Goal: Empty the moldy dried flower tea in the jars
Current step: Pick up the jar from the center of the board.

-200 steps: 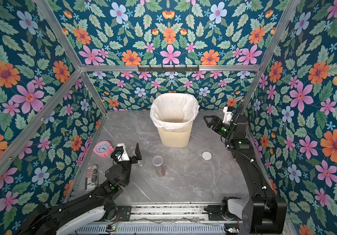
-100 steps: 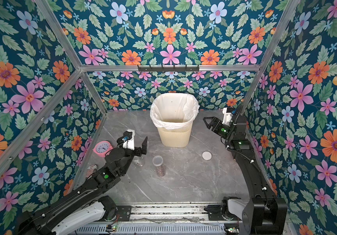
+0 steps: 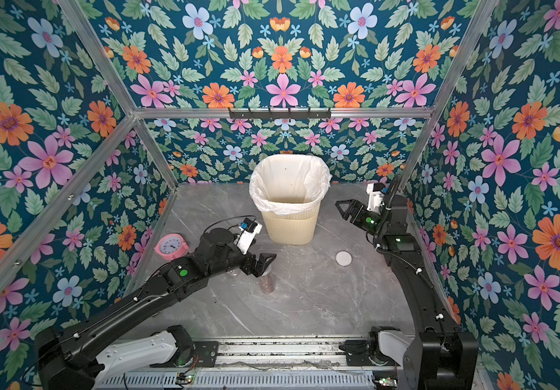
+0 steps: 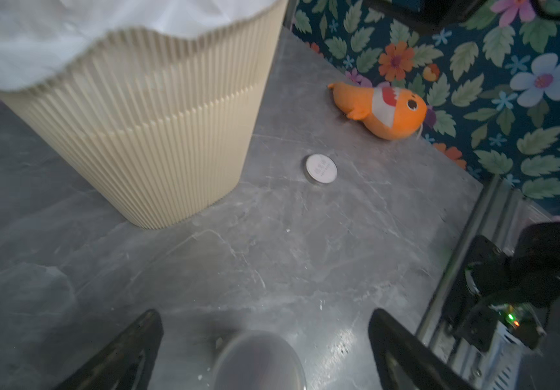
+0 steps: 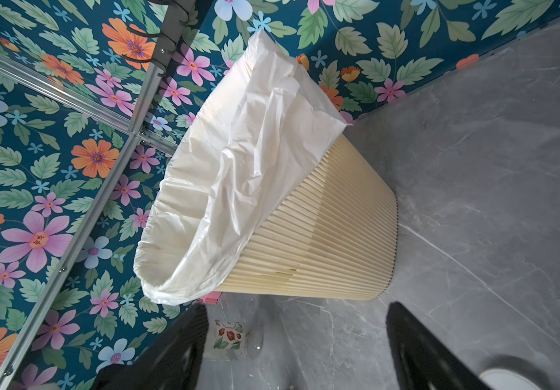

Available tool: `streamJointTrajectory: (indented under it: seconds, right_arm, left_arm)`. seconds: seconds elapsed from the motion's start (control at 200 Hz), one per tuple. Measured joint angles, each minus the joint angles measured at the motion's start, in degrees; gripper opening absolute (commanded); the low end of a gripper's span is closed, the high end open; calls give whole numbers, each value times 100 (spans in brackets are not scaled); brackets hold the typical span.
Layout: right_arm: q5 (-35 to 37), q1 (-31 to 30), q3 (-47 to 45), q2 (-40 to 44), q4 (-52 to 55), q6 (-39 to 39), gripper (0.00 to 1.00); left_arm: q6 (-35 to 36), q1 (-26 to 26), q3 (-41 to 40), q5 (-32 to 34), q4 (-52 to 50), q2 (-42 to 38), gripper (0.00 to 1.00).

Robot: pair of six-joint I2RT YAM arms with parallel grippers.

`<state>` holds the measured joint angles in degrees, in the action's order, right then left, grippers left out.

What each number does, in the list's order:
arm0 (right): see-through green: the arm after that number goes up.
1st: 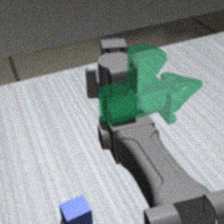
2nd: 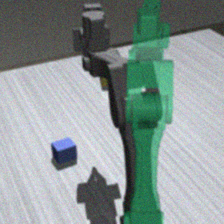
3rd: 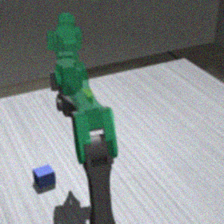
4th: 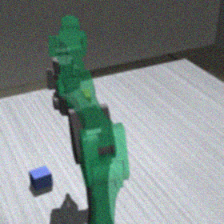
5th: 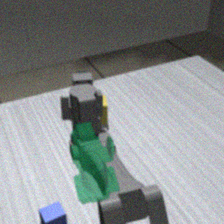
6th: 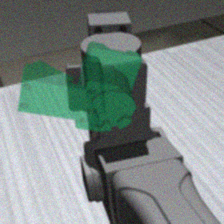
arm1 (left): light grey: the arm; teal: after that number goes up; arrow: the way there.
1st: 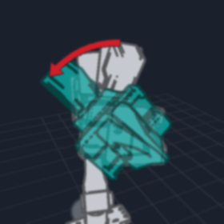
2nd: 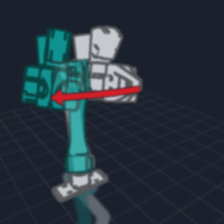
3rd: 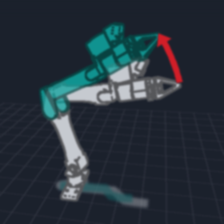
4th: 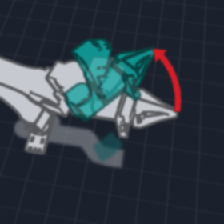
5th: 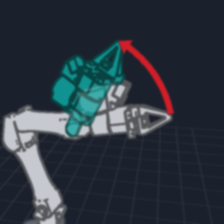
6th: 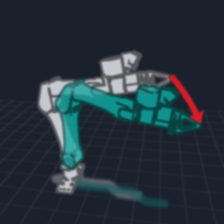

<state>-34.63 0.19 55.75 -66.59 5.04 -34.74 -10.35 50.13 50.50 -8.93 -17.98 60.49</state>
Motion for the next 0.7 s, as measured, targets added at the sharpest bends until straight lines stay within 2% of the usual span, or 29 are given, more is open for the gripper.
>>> streamJointTrajectory:
  seconds: [0.115,0.38,0.51,0.7]
  right_arm:
    - [-61,-24,-39,2,-13,0,84]
    - [-125,-33,-170,44,-74,-28,84]
    - [-138,-33,-197,44,-92,-85,84]
    - [-175,-33,-273,31,-136,-109,84]
  left_arm:
    - [-15,164,-122,13,-131,35,95]
    - [164,177,-295,289,-197,463,91]
    - [186,179,-476,321,-153,350,90]
    - [153,184,-837,201,50,164,77]
